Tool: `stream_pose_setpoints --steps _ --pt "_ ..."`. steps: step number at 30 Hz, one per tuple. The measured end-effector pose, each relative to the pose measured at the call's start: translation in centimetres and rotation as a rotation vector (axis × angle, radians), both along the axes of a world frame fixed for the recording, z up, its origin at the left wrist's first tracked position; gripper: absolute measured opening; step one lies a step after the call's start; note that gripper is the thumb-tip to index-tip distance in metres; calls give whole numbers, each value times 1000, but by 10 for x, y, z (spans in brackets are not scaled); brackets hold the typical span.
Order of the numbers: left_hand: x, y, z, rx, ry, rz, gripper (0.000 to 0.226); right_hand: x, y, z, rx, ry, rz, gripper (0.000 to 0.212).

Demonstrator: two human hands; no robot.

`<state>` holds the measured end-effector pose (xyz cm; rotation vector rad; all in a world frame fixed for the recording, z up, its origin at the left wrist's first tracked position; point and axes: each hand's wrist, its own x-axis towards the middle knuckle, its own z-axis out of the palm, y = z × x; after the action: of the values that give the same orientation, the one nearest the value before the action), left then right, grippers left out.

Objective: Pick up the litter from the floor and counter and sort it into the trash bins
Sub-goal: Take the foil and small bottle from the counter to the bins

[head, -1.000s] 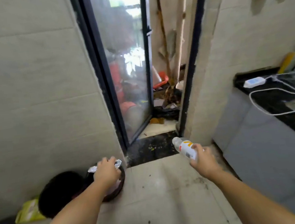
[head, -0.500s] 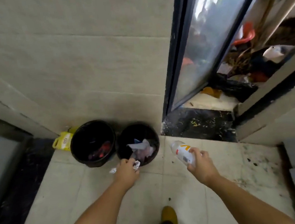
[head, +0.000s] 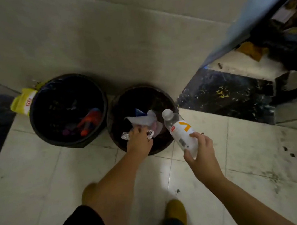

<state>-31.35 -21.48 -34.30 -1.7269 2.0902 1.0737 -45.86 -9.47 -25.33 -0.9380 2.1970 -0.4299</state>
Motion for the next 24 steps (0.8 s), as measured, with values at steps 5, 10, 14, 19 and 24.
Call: stream_pose_setpoints --steps 5,10,14,19,24 --pt "11 -4 -21 66 155 39 79 8 -2 -7 18 21 -32 54" --pt "52 -35 25 97 147 49 75 29 -35 32 59 45 -28 57" --pt "115 -60 61 106 104 89 67 67 -83 66 54 24 99 57" --pt "202 -85 54 73 -131 24 63 138 -165 60 15 7 367 53" --pt "267 -96 0 146 -300 -79 53 212 -238 -7 60 69 617 57"
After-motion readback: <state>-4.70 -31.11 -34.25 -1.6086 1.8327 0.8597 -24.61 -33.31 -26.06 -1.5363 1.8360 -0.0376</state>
